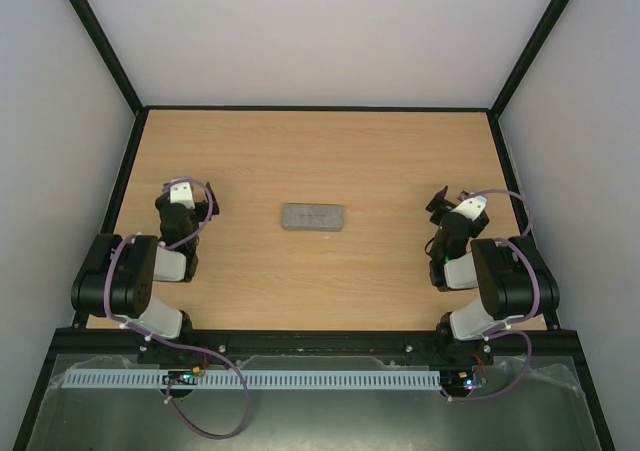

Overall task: Organize the sunglasses
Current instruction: Reset both arms

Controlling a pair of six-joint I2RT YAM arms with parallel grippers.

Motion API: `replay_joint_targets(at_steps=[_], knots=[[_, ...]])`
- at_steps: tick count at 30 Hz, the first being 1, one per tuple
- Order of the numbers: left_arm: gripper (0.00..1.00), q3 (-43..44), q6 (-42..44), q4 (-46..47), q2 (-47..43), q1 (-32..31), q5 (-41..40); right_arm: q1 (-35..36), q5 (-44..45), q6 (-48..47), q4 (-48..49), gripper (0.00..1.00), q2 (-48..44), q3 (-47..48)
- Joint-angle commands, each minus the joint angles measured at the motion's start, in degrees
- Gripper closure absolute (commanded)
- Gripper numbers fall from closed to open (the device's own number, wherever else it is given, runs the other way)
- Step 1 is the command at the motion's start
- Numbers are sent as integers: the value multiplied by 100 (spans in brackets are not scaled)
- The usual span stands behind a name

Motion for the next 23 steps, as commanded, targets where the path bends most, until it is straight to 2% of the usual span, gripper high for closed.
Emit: replay_joint_targets(at_steps=[1,3,5,23], knots=[[0,-6,-18,361,20,32,109,-16,-3,-105,524,1,72,105],[1,-49,4,430,4,32,117,-21,-24,-62,204,1,-34,160],[1,-64,12,456,1,32,117,-16,-9,-99,451,1,21,86],[1,-65,12,461,-2,31,118,-16,-44,-115,377,1,4,104]])
